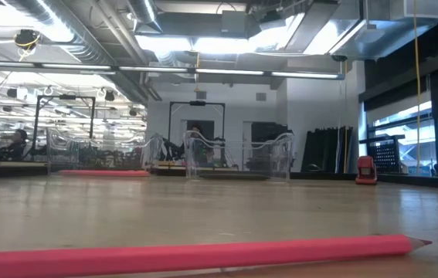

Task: Sort crayons/erasers/pens/pencils in bins
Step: Put the pink pencil into the top left transparent bin

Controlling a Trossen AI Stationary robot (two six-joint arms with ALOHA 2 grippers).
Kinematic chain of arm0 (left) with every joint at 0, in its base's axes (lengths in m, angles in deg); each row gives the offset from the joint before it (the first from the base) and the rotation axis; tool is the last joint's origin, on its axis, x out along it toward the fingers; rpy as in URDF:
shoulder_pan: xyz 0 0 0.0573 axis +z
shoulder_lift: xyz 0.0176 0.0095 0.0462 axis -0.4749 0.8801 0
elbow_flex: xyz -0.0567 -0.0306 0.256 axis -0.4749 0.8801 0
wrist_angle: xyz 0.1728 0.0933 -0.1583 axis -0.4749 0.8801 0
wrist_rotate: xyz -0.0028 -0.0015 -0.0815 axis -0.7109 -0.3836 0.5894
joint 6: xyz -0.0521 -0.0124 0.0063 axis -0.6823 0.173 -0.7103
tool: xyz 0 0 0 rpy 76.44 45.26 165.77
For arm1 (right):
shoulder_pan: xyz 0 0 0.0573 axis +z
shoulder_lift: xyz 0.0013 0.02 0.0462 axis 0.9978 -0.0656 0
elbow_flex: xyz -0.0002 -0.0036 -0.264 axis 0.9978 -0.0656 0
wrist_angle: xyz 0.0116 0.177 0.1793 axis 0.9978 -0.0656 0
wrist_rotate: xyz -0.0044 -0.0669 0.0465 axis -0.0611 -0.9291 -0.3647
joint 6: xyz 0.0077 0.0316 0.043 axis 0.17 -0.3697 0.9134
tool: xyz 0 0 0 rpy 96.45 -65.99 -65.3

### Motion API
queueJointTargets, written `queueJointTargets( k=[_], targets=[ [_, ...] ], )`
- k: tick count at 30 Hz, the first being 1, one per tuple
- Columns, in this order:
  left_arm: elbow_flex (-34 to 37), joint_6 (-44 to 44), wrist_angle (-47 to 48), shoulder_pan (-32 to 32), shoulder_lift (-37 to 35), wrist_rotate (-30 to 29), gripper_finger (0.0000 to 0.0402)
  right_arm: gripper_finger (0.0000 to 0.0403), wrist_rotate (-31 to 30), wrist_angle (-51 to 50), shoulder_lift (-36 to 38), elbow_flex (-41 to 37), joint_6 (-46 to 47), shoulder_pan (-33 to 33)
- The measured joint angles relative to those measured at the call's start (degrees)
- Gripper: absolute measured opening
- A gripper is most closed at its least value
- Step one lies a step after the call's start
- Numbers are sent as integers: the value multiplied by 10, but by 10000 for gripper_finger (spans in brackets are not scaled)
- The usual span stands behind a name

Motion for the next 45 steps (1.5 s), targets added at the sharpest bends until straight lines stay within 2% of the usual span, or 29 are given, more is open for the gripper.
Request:
queueJointTargets(
  k=[3, 6, 24, 36, 45],
  targets=[
    [-15, 0, -2, -5, 45, -9, 96, 106, 34, 9, 14, 0, -49, -4],
    [-17, 0, -20, -8, 80, -9, 96, 106, 41, 16, 24, 0, -79, -4],
    [-18, 0, -119, -10, 187, -10, 96, 106, 43, 15, 36, 0, -96, -4],
    [-18, -4, -153, -13, 227, -18, 96, 106, 43, 15, 36, 0, -109, -4],
    [-9, -30, -152, -12, 228, -39, 96, 106, 43, 15, 36, 0, -109, -4]
  ],
)
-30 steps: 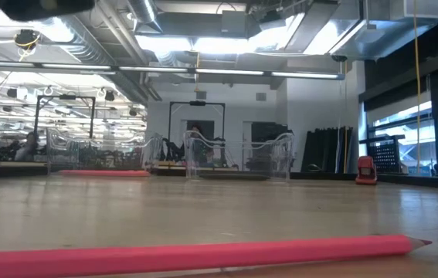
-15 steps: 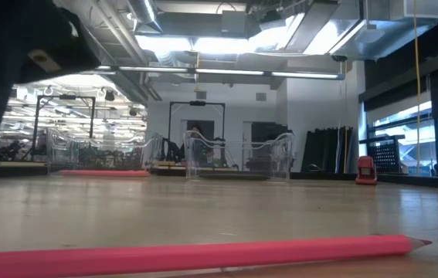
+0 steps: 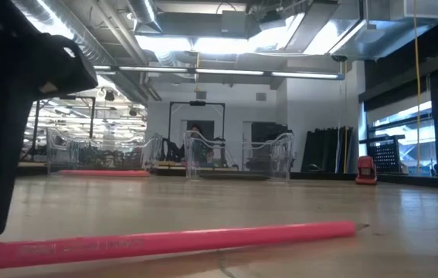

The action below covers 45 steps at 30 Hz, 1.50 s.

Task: Sort crayons/erasers/pens/pencils in bins
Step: Put the pink pencil into the top left transparent bin

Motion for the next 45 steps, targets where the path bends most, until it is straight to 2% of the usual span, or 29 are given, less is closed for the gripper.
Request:
queueJointTargets(
  k=[7, 13, 35, 40, 45],
  targets=[
    [11, -4, -1, -2, 0, 0, 96, 106, 0, 0, 0, 0, 0, 0],
    [36, -87, -13, -2, -4, -5, 96, 106, 0, 0, 0, 0, 0, 0],
    [42, -85, -40, -1, -3, -21, 95, 106, 0, 0, 0, 0, 0, 0],
    [42, -85, -39, -1, -2, -22, 73, 106, 0, 0, 0, 0, 0, 0],
    [42, -85, -39, -1, -2, -23, 27, 106, 0, 0, 0, 0, 0, 0]
  ],
)
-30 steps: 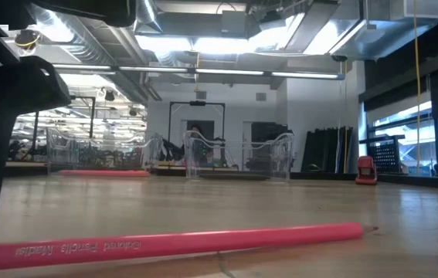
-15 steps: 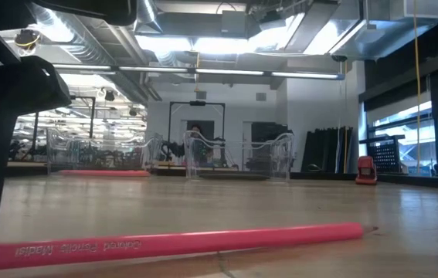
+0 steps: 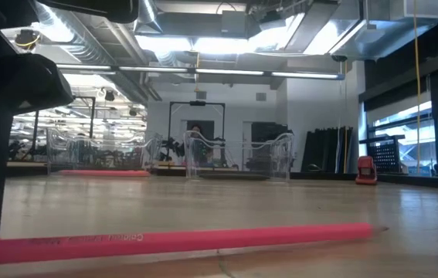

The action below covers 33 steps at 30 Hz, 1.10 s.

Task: Sort crayons/erasers/pens/pencils in bins
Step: Put the pink pencil into the top left transparent bin

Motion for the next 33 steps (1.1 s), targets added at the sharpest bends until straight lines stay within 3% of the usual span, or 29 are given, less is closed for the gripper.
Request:
queueJointTargets(
  k=[3, 15, 25, 33],
  targets=[
    [0, 0, -1, 0, 0, 1, 9, 106, 0, 0, 0, 0, 0, 0],
    [3, -5, -1, 3, -20, 25, 5, 106, 0, -7, 0, 0, 0, 0],
    [1, -55, 18, 20, -91, 14, 8, 106, 0, -9, 0, 0, 0, 0],
    [0, -65, 129, 57, -205, -38, 12, 106, -2, -13, 0, 0, 2, 0]
  ],
)
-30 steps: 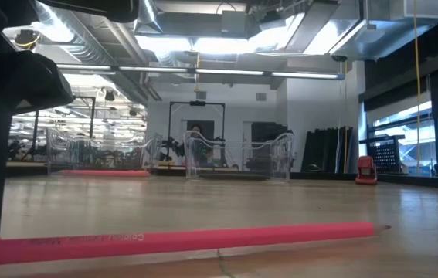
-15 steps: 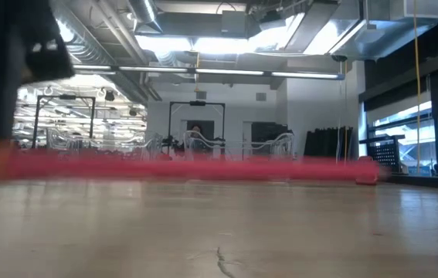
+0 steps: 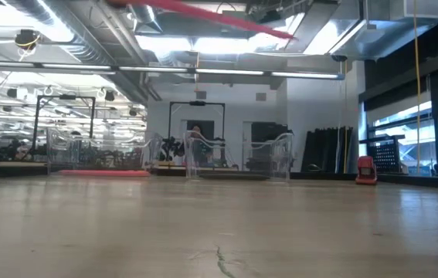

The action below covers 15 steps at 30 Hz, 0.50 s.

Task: Sort crayons/erasers/pens/pencils in bins
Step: Put the pink pencil into the top left transparent bin

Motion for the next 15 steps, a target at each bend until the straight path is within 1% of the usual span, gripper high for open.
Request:
queueJointTargets(
  k=[4, 8, 12, 15],
  targets=[
    [0, 0, 79, 25, -70, -47, 11, 106, -6, 0, 0, 0, -1, 0],
    [0, 0, 192, 57, -140, -77, 13, 106, -38, 2, 0, 0, -1, -3],
    [0, 1, 329, 104, -206, -105, 10, 106, -46, 3, 0, 0, -1, -26],
    [0, 15, 420, 154, -250, -122, 11, 106, -51, 17, 0, 0, -1, -57]
  ],
)
